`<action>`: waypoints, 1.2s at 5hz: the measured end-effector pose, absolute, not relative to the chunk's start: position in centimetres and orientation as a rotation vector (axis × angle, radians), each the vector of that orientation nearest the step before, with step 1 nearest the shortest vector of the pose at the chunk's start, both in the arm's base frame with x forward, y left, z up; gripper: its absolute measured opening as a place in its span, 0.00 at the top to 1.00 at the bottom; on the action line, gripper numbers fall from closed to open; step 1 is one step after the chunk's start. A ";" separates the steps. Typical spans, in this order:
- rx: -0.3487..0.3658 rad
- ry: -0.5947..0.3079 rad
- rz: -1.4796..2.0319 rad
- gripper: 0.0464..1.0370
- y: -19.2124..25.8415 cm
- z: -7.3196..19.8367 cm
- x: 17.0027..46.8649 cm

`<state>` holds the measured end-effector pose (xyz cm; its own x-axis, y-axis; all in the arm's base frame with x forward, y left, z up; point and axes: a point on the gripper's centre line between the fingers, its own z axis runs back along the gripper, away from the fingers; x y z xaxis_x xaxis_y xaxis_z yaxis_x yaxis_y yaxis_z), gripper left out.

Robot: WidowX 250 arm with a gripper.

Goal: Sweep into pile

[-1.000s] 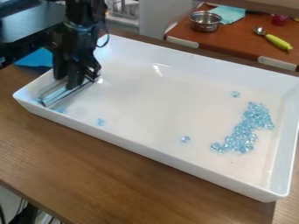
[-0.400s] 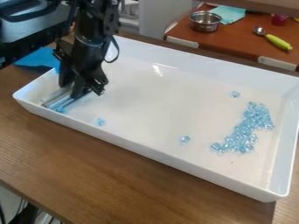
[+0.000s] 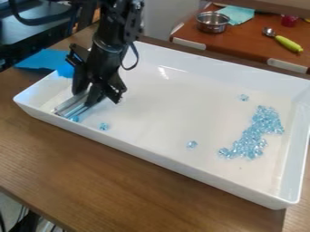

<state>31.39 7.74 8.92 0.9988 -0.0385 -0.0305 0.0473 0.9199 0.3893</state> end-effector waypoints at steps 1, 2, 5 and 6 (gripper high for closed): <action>0.391 0.046 -0.027 0.70 6.1 8.9 31.3; 0.382 0.059 -0.013 0.70 4.3 8.7 31.4; 0.335 0.083 -0.012 0.70 -3.5 8.7 31.7; 0.325 0.093 0.009 0.70 -5.0 8.7 31.9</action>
<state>31.94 -5.03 8.70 0.9957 0.0241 -0.0895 0.0057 0.9476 0.3193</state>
